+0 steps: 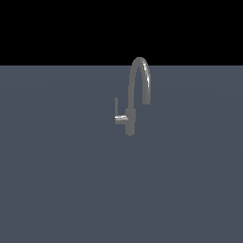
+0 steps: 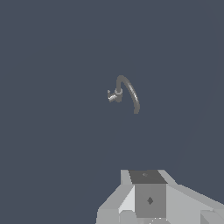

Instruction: Turn on the faucet by rotating a designated handle.

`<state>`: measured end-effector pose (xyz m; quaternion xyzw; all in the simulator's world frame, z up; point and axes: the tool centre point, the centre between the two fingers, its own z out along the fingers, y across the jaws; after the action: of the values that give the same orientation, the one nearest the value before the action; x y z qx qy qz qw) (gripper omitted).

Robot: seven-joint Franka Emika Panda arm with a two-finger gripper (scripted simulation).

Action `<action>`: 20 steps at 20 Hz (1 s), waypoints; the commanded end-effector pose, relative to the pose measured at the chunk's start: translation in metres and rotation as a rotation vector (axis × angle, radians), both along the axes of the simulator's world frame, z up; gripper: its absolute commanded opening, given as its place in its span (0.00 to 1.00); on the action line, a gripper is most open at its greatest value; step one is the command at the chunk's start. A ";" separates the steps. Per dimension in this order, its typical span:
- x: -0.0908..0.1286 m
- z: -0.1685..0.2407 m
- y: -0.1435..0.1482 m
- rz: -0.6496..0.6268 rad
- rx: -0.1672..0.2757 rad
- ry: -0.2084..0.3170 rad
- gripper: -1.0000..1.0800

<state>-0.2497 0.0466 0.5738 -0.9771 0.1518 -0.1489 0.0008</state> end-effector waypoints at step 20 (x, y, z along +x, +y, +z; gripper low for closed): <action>0.072 0.017 0.138 -0.421 -0.134 -0.383 0.00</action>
<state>-0.1879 0.1761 0.5972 -0.8840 0.3270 -0.3283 -0.0612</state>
